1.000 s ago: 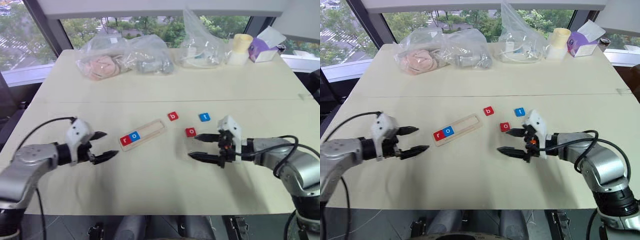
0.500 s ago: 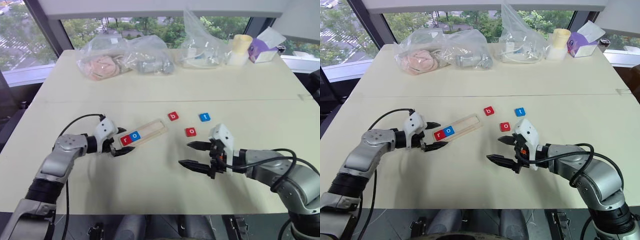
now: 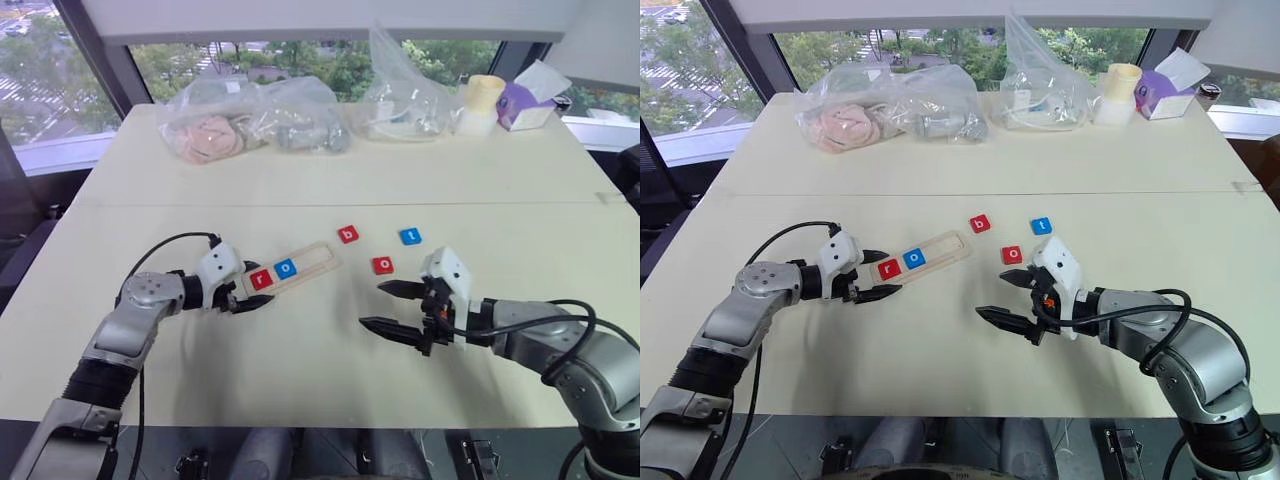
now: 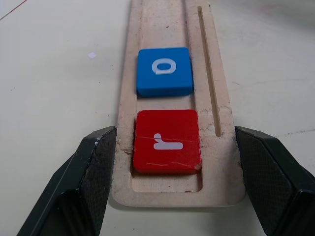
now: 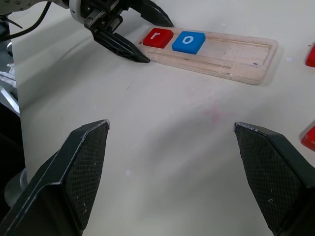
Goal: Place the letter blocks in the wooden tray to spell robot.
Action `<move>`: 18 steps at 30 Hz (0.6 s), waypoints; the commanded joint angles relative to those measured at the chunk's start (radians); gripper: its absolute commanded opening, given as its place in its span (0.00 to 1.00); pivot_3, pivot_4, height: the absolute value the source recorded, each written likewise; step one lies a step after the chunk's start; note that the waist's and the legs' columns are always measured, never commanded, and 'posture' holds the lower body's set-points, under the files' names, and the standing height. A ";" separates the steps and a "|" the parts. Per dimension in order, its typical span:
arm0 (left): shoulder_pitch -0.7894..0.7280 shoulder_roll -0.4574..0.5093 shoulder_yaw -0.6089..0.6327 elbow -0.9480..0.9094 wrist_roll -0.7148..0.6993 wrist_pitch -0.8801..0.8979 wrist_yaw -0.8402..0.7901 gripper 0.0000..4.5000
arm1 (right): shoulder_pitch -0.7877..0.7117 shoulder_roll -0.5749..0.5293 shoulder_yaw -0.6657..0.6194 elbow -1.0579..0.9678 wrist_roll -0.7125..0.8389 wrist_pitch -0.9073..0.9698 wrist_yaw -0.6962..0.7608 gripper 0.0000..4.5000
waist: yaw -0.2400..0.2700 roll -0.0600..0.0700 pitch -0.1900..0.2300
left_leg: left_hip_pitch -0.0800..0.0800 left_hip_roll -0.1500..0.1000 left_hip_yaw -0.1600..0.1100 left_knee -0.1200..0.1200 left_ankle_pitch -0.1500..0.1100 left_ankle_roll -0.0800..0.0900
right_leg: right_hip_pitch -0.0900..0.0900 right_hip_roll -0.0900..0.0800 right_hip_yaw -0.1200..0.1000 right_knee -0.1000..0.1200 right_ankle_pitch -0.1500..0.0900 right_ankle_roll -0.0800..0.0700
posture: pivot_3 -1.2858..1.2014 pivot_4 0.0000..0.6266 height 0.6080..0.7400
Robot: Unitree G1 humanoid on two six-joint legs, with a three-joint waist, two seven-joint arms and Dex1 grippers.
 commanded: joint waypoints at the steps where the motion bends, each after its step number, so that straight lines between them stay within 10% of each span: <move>1: -0.006 0.010 -0.012 0.039 -0.004 0.037 -0.052 0.70 | -0.003 -0.021 -0.038 0.003 0.001 -0.031 0.015 0.92 | 0.000 0.000 0.000 | 0.000 0.000 0.000 0.000 0.000 0.000 | 0.000 0.000 0.000 0.000 0.000 0.000 | 0.52 0.24 1.00; 10: -0.126 0.107 -0.143 0.130 0.080 -0.269 -0.400 0.70 | -0.004 -0.059 -0.053 0.078 -0.028 -0.071 0.046 0.92 | -0.001 0.000 0.000 | -0.002 0.000 0.000 0.000 0.000 0.000 | -0.002 0.000 -0.001 0.000 0.000 0.000 | 0.52 0.24 1.00; 18: -0.274 0.003 -0.185 0.368 0.148 -0.411 -0.409 0.70 | 0.028 -0.046 -0.078 0.059 -0.023 -0.066 0.013 0.92 | 0.006 0.000 0.000 | -0.001 -0.001 0.000 0.001 0.000 0.000 | -0.001 -0.001 -0.001 0.000 0.000 0.000 | 0.52 0.24 1.00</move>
